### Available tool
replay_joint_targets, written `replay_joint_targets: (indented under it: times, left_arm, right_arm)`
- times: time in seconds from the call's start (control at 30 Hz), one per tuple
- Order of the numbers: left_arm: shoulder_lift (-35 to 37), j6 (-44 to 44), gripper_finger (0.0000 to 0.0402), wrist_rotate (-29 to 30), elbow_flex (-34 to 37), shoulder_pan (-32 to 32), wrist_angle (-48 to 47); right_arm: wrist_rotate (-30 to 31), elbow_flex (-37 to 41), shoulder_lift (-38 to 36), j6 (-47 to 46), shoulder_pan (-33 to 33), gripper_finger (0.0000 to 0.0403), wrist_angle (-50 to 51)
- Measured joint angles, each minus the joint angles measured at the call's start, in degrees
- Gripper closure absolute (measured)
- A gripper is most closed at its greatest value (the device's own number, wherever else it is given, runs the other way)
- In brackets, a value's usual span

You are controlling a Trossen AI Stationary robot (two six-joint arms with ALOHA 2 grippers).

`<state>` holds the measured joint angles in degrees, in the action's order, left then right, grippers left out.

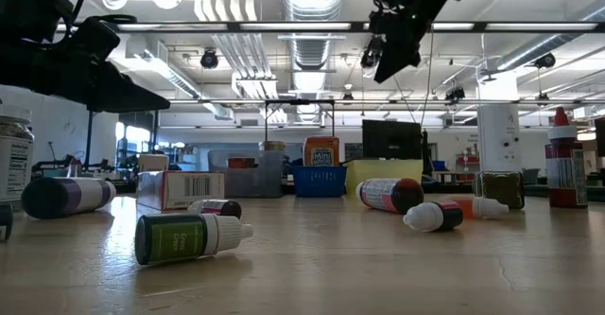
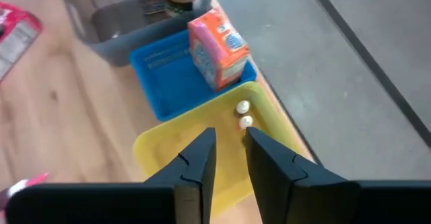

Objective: Pick & Place Kitchen Items
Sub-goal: Move the orange food coloring bottle to the top right of the table

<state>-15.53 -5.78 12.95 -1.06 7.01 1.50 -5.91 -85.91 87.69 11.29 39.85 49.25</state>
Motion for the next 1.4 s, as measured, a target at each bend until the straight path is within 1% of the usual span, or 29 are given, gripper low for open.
replay_joint_targets:
  times: [0.27, 0.4, 0.6, 0.83, 0.97, 1.17, 1.3, 1.4]
  left_arm:
    - [0.0, 0.0, 0.014, 0.0, 0.0, 0.0, 0.0]
    - [0.0, 0.0, 0.014, 0.0, 0.0, 0.0, 0.0]
    - [0.0, 0.0, 0.014, 0.0, 0.0, 0.0, 0.0]
    - [0.0, 0.0, 0.014, 0.0, 0.0, 0.0, 0.0]
    - [0.0, 0.0, 0.014, 0.0, 0.0, 0.0, 0.0]
    - [0.0, 0.0, 0.014, 0.0, 0.0, 0.0, 0.0]
    - [0.0, 0.0, 0.014, 0.0, 0.0, 0.0, 0.0]
    - [0.0, 0.0, 0.014, 0.0, 0.0, 0.0, 0.0]
  right_arm:
    - [0.0, 0.0, -2.5, -2.2, -4.4, 0.0341, 5.1]
    - [0.0, 0.0, -3.1, -3.3, -7.1, 0.0344, 9.3]
    - [0.0, 0.0, -3.2, -5.2, -10.6, 0.0329, 14.7]
    - [0.1, 0.1, -3.2, -8.2, -15.9, 0.0312, 17.7]
    - [2.9, 0.2, -3.2, -10.1, -19.5, 0.0314, 18.1]
    - [3.6, 2.6, -3.2, -13.8, -25.8, 0.0334, 17.9]
    - [8.7, 5.0, -3.2, -19.0, -31.4, 0.0343, 17.8]
    - [12.6, 7.1, -3.2, -24.1, -36.3, 0.0342, 17.7]
